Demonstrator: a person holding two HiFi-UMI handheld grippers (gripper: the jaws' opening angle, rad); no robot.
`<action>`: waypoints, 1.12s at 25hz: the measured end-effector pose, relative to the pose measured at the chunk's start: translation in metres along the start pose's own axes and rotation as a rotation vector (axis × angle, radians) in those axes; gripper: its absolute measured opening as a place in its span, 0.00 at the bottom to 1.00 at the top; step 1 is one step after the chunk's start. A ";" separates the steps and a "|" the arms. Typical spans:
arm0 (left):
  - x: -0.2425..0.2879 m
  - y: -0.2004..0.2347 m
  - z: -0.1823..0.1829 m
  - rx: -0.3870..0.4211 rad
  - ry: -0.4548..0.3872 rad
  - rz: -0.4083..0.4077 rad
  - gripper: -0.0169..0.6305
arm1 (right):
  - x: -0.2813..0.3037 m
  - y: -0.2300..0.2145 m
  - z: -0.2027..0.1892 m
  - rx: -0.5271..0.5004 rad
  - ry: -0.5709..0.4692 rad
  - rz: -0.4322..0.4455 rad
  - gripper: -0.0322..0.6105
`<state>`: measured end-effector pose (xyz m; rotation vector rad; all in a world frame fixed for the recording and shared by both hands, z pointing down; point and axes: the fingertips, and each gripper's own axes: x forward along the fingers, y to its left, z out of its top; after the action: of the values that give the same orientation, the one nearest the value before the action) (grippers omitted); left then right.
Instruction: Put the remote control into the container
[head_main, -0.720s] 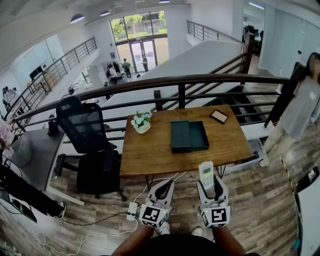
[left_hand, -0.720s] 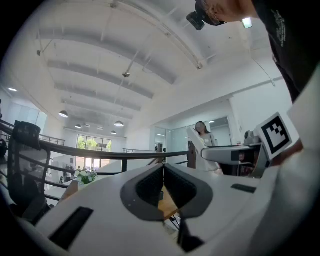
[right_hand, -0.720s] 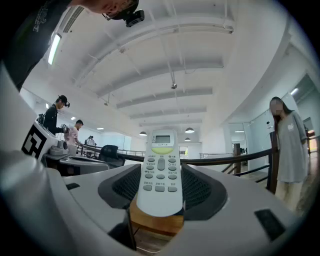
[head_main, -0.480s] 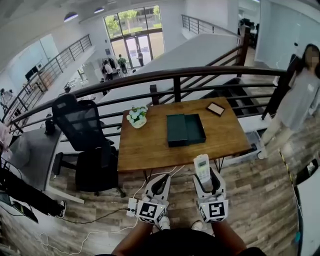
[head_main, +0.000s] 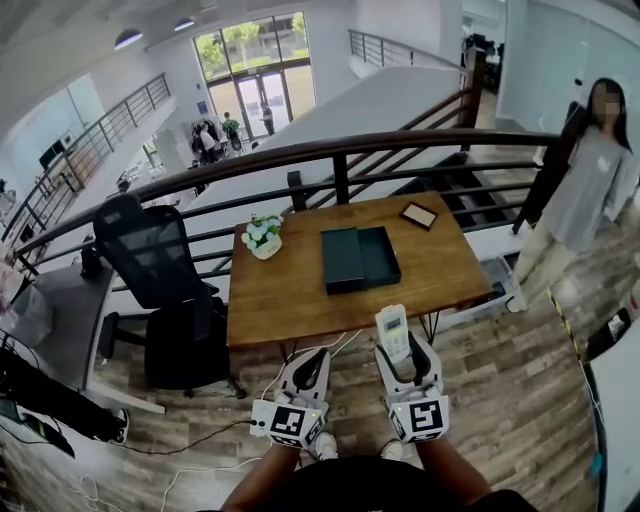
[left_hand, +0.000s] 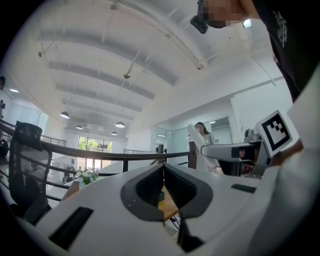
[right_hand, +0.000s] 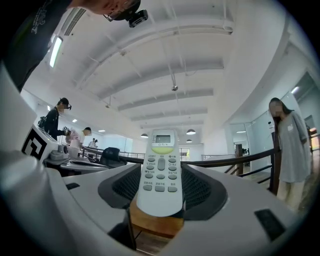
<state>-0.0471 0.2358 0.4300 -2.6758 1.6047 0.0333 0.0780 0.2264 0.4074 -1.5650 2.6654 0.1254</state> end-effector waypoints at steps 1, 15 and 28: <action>0.001 0.000 0.001 0.000 -0.002 -0.005 0.04 | 0.001 0.001 0.002 0.009 -0.004 0.000 0.43; -0.007 0.031 0.010 0.006 -0.027 -0.024 0.04 | 0.023 0.028 0.027 0.062 -0.093 0.014 0.43; -0.024 0.084 0.011 0.018 -0.034 -0.068 0.04 | 0.054 0.065 0.033 0.047 -0.125 -0.038 0.43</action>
<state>-0.1322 0.2176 0.4192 -2.6989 1.4963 0.0620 -0.0054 0.2142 0.3735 -1.5395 2.5234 0.1523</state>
